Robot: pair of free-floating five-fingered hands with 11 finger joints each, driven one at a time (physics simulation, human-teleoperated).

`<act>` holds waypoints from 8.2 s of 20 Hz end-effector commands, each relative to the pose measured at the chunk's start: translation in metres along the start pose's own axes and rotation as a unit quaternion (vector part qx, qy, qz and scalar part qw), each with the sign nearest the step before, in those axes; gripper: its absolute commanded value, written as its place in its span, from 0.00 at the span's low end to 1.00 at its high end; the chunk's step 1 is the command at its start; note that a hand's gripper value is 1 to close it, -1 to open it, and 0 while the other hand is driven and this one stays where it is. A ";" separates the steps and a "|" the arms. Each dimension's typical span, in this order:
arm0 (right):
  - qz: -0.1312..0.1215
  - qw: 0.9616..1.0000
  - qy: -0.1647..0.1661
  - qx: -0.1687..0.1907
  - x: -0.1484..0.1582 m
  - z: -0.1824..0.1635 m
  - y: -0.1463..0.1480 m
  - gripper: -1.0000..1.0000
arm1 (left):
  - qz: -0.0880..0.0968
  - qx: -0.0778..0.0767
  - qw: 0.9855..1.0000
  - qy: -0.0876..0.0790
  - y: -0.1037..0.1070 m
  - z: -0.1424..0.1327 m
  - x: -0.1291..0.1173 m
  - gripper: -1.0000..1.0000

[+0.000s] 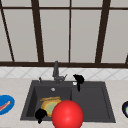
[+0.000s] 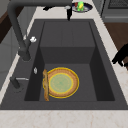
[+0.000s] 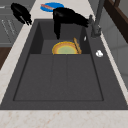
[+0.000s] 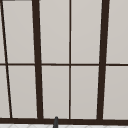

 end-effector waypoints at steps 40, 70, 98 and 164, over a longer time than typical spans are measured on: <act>-0.027 0.970 0.019 0.241 0.053 -0.228 0.026 0.00 | 0.000 0.000 1.000 0.000 0.000 0.000 0.000 0.50; -0.046 0.906 0.038 0.419 0.042 -0.323 0.050 1.00 | 0.000 0.000 1.000 0.000 0.000 0.000 0.000 0.50; 0.199 0.878 0.230 0.371 0.118 -0.311 0.026 1.00 | 0.000 0.000 1.000 0.000 0.000 0.000 0.000 0.50; 0.300 0.804 0.369 0.357 0.154 -0.303 0.056 1.00 | 0.000 0.000 1.000 0.000 0.000 0.000 0.000 0.50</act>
